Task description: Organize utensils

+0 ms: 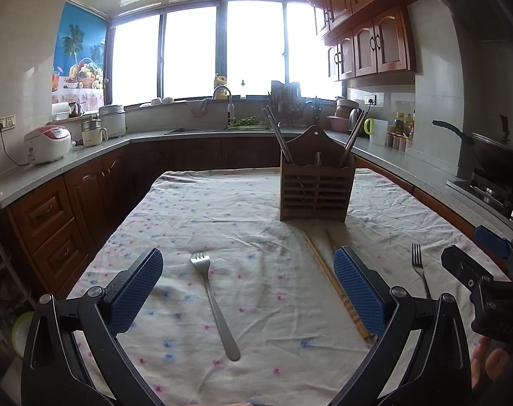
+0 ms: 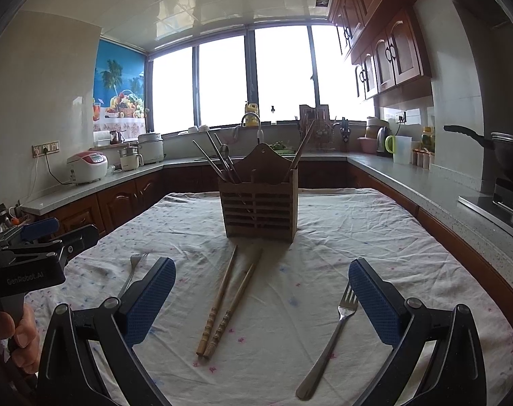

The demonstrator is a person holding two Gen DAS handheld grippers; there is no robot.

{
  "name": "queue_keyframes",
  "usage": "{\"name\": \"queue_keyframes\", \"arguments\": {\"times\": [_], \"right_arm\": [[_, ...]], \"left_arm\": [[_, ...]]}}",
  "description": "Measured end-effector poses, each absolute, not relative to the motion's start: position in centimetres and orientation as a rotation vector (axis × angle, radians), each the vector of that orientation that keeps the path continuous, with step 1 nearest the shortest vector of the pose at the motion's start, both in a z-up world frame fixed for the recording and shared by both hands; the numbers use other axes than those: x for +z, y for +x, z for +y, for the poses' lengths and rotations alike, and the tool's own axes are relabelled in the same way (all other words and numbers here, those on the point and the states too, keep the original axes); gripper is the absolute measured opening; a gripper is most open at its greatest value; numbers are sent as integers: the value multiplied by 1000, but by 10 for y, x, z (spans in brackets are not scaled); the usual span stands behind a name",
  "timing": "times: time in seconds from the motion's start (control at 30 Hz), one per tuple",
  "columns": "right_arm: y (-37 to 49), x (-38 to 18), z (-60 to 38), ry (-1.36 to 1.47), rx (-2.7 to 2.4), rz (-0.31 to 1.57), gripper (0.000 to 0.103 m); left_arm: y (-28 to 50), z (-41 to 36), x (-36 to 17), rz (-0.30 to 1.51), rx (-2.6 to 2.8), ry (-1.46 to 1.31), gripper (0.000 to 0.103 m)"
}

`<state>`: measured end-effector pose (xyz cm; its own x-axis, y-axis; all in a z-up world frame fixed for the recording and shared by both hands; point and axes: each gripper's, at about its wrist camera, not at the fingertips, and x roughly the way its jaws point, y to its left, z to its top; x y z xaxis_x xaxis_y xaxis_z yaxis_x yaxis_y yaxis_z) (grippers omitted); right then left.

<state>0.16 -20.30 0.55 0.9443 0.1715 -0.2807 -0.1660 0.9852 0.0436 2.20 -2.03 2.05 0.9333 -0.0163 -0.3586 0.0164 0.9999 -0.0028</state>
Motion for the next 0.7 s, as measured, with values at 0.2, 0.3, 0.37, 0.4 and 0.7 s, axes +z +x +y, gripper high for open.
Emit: {"name": "queue_keyframes", "arguments": {"times": [0.2,0.3,0.37,0.4,0.7], "right_arm": [[2,5,-202,19,175,288,103],[2,5,-202,17,176,286,103],[2,5,-202,18,176,287,103],[2,5,-202,19,177,287,103],[0,10,-200,17,182,283,103]], "left_arm": [[21,-21,19,367,-18,2,103],[20,-20,19,369,-18,-2,103],[20,-20,19,370,-19,-5,103],[20,-20,19,371,-18,-3,103],[18,-19,19,368,-16,1,103]]}}
